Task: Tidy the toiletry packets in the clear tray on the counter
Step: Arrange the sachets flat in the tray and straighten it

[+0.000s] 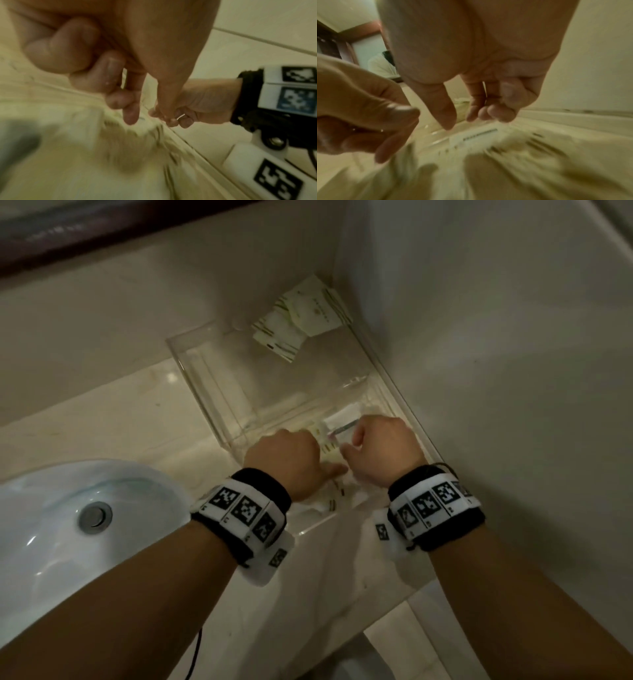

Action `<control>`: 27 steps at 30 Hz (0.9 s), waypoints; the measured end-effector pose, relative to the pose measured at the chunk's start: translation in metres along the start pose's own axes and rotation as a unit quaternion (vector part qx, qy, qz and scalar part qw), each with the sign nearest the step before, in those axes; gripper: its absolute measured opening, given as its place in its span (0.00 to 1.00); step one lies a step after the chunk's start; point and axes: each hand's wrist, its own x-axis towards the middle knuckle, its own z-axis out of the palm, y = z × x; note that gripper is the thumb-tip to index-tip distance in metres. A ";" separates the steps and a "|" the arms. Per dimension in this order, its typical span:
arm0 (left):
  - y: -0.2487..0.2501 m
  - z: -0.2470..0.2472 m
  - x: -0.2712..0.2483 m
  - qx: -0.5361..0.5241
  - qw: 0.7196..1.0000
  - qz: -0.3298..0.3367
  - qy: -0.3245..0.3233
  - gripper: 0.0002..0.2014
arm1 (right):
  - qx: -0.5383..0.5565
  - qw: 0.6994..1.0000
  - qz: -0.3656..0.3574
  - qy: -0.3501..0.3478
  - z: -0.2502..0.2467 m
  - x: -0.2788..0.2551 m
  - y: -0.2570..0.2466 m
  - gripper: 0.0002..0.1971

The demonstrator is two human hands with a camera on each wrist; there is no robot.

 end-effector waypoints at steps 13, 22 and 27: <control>-0.041 -0.093 0.091 -0.282 0.911 -0.112 0.280 0.16 | 0.132 0.979 -0.049 0.145 -0.069 0.145 -0.052 0.14; -0.046 -0.082 0.121 -0.222 0.928 -0.122 0.275 0.16 | 0.154 0.980 -0.043 0.121 -0.043 0.178 -0.053 0.15; -0.044 -0.092 0.119 -0.241 0.925 -0.157 0.249 0.01 | 0.159 0.977 -0.024 0.142 -0.040 0.178 -0.049 0.12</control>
